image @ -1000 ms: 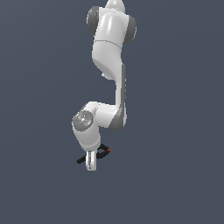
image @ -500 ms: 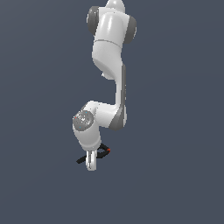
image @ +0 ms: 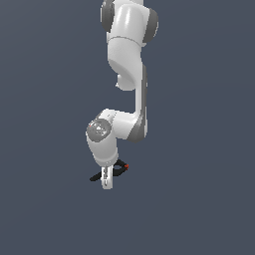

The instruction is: Pick up the object and move it to a goal position.

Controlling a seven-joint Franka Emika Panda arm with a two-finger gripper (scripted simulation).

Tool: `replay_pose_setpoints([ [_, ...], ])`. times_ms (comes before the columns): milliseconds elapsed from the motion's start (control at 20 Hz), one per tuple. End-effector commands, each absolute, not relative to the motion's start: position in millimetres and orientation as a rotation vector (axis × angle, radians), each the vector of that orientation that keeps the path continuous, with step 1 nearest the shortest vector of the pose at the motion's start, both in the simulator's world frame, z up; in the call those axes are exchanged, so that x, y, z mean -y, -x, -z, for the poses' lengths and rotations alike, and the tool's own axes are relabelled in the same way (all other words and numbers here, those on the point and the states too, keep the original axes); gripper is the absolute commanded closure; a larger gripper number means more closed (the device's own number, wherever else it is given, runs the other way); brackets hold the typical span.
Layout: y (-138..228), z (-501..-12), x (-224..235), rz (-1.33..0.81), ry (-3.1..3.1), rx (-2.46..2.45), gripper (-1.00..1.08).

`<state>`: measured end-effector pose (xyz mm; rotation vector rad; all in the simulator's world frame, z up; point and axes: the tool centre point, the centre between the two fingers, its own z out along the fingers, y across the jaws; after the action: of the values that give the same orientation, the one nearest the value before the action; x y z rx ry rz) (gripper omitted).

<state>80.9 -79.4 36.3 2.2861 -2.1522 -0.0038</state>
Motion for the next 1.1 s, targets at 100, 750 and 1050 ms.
replay_pose_setpoints([
  [100,-69.0,-54.6,67.2,0.002,-2.289,2.153,1.08],
  [750,-8.6,-135.6,10.2,0.004,-2.29,2.154,1.08],
  [1050,21.5,-177.8,-18.8,0.004,-2.29,2.154,1.08],
])
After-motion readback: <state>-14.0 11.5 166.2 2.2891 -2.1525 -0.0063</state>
